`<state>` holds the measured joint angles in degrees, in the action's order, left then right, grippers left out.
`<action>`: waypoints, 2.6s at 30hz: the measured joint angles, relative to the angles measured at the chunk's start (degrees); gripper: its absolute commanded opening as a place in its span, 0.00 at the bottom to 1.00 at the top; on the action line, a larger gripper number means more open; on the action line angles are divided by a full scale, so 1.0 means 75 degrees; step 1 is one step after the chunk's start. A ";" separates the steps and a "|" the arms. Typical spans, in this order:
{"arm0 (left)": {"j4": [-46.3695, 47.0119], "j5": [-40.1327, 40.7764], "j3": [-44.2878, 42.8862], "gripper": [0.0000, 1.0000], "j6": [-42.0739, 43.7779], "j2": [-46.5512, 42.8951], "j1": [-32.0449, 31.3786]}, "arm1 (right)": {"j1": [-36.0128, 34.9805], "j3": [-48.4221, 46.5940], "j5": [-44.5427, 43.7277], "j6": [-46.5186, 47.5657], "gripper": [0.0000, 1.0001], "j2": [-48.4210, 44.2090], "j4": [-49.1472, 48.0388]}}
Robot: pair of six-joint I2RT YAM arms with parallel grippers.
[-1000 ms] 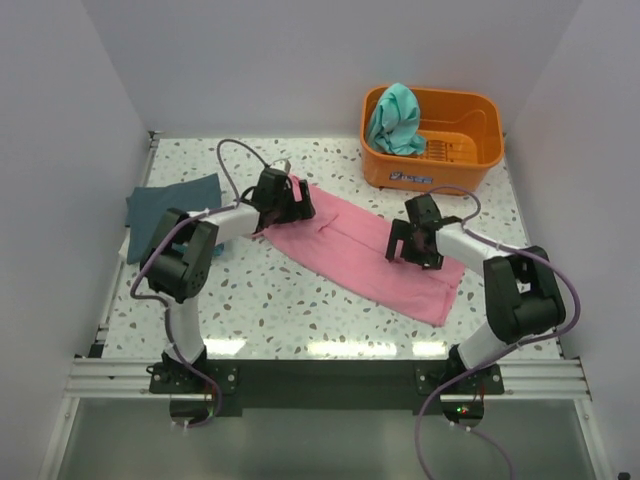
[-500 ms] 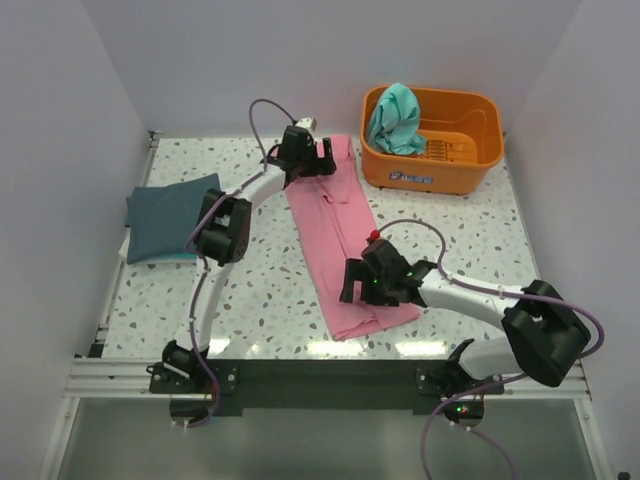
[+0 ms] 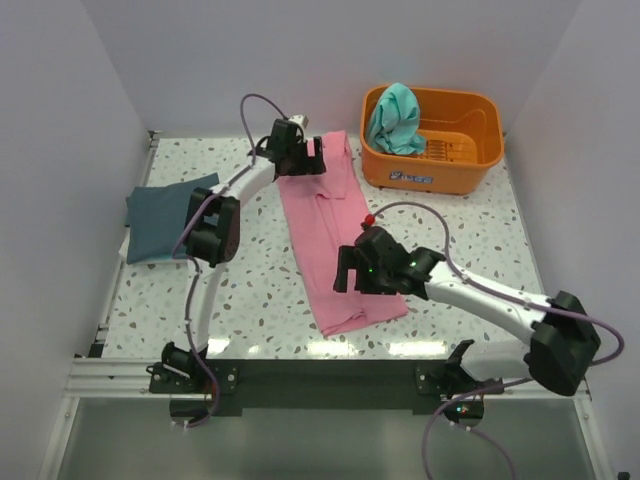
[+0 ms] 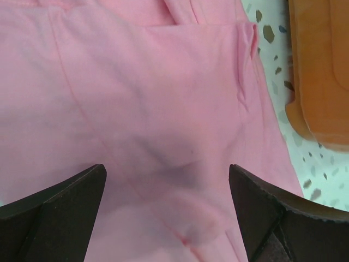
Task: Fold and stack the t-shirts
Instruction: Fold the tshirt
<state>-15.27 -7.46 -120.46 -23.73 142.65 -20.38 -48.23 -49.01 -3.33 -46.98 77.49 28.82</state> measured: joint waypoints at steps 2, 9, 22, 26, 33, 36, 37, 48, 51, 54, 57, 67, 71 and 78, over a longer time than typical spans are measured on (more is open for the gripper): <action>-0.0472 0.0032 0.0428 1.00 0.0111 -0.0615 -0.0015 | 0.0000 -0.0090 -0.0306 -0.0015 0.99 -0.0688 0.0256; -0.0117 0.0734 0.5260 1.00 0.0224 -0.5898 -0.1099 | 0.0044 0.0114 -0.1676 -0.0504 0.99 -0.2565 0.1349; -0.0289 0.2267 1.1097 0.99 -0.2320 -0.9961 -0.6825 | 0.0440 0.1314 -0.2547 -0.0848 0.99 -0.3480 0.2439; -0.0399 0.2433 1.1261 0.95 -0.2748 -0.9591 -0.7309 | 0.0560 0.1652 -0.2390 -0.0851 0.99 -0.3331 0.2288; -0.0367 0.2932 1.1185 0.91 -0.2894 -0.8705 -0.7289 | 0.0796 0.2034 -0.2124 -0.0857 0.96 -0.3063 0.1929; -0.0259 0.3075 1.1004 0.87 -0.2856 -0.8373 -0.7289 | 0.0988 0.2285 -0.1950 -0.0877 0.90 -0.3010 0.1629; -0.0204 0.3107 1.0958 0.85 -0.2821 -0.8303 -0.7289 | 0.1070 0.2390 -0.1856 -0.0880 0.89 -0.2999 0.1518; 0.0108 0.3791 1.0112 0.41 -0.2183 -0.7032 -0.7289 | 0.1644 0.3110 -0.1209 -0.0877 0.62 -0.2620 0.0210; 0.0119 0.3908 1.0086 0.14 -0.2090 -0.6971 -0.7286 | 0.1684 0.3139 -0.1160 -0.0880 0.46 -0.2495 -0.0044; 0.0058 0.3975 0.9987 0.00 -0.2104 -0.6895 -0.7286 | 0.1687 0.3188 -0.1102 -0.0868 0.21 -0.2428 -0.0157; 0.0035 0.3946 0.9978 0.00 -0.2098 -0.6895 -0.7286 | 0.1690 0.3241 -0.1008 -0.0828 0.00 -0.2442 -0.0166; -0.0032 0.2900 1.0704 0.00 -0.2454 -0.8137 -0.7912 | 0.1682 0.3453 -0.0318 -0.0533 0.00 -0.4319 0.1058; -0.0067 0.2579 1.0809 0.00 -0.2658 -0.8623 -0.8052 | 0.1682 0.3445 0.0347 -0.0122 0.00 -0.5173 0.1378; -0.0233 0.2570 1.0590 0.00 -0.2661 -0.8725 -0.7755 | 0.1682 0.2865 0.0364 0.0315 0.00 -0.4144 0.1507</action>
<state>-17.02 11.81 -41.04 -43.68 77.21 -78.54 -35.62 -27.53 -0.60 -44.62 46.41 40.12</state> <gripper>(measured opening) 0.034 0.029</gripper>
